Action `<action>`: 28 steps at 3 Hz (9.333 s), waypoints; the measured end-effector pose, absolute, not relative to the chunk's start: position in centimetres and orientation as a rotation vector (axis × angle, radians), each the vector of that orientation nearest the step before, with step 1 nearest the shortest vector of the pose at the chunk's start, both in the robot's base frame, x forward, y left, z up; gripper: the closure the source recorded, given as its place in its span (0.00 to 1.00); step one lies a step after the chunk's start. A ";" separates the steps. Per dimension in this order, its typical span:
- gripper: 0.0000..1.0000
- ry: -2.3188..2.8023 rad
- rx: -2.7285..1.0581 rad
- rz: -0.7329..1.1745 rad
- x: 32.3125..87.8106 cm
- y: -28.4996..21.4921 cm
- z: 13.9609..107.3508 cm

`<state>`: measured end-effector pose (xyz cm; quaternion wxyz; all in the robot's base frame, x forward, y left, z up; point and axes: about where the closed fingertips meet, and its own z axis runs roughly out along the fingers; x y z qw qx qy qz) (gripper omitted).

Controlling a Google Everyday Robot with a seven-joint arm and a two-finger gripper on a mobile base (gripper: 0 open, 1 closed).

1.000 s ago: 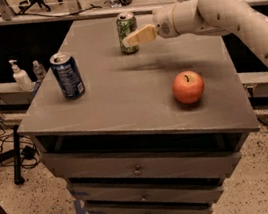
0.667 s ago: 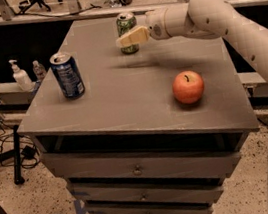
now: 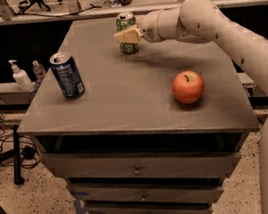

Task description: Knock green can over

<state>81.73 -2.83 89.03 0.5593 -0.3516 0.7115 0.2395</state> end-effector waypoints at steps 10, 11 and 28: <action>0.83 1.651 -2.089 0.359 67.9 -7.9 86.2; 0.60 1.614 -2.132 0.398 68.0 -5.8 85.6; 0.00 1.726 -1.529 0.332 70.8 -18.6 95.2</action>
Offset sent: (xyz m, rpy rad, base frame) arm -0.0150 -0.0343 0.0359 -0.0220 -0.0322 -0.0303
